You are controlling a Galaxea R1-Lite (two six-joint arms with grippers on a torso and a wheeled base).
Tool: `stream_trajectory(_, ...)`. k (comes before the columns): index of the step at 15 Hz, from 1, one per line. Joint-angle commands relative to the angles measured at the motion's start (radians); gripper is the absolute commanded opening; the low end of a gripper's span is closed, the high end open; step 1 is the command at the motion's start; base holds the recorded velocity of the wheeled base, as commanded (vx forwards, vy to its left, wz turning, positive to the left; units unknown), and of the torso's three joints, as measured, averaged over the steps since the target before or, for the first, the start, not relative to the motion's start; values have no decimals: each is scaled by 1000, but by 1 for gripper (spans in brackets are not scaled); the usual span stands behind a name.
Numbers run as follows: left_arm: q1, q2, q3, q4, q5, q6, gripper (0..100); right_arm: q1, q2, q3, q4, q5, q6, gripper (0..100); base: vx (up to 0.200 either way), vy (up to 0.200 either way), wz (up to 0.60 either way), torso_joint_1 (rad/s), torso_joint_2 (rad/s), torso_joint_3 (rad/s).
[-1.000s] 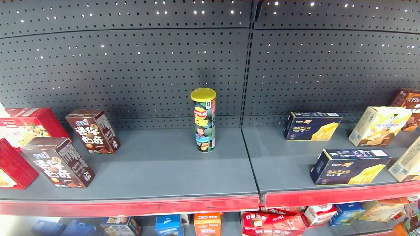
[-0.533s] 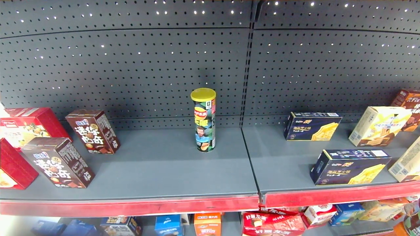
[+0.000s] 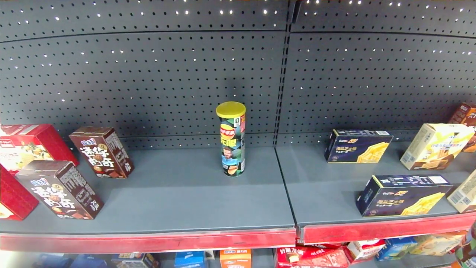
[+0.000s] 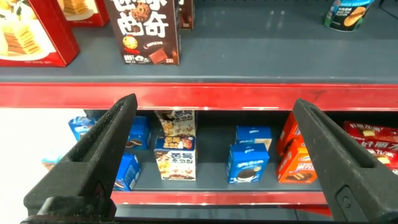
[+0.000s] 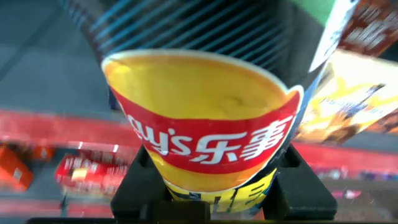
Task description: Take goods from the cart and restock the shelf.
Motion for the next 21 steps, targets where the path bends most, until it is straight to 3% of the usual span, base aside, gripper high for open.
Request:
stream_trajectory(1, 0, 1, 0, 0, 1, 0, 100, 0, 1, 0, -3, 0, -6, 0, 0, 0, 0, 0, 0, 0)
stream_trajectory(9, 0, 1, 0, 0, -1, 0, 100, 23, -4, 11, -48, -10, -16, 0, 0, 0, 0, 0, 0, 0)
stream_trajectory(12, 0, 1, 0, 0, -6, 4, 100, 20, -42, 11, -63, -112, 5, 0, 0, 0, 0, 0, 0, 0)
stream_trajectory(14, 0, 1, 0, 0, -7, 40, 100, 14, -125, 2, -54, -181, 5, 0, 0, 0, 0, 0, 0, 0)
stream_trajectory(15, -1, 4, -1, 1, -19, 38, 100, 9, -169, -3, -40, -224, 4, 0, 0, 0, 0, 0, 0, 0)
stream_trajectory(16, -6, 19, -1, 1, -55, 38, 100, 0, -208, -21, 4, -287, 1, 0, 0, 0, 0, 0, 0, 0)
stream_trajectory(18, -11, 36, -1, 1, -56, 38, 100, -18, -280, -120, 179, -371, 1, 0, 0, 0, 0, 0, 0, 0)
stream_trajectory(21, -12, 47, -1, 1, -56, 38, 100, -28, -349, -233, 408, -395, 2, 0, 0, 0, 0, 0, 0, 0)
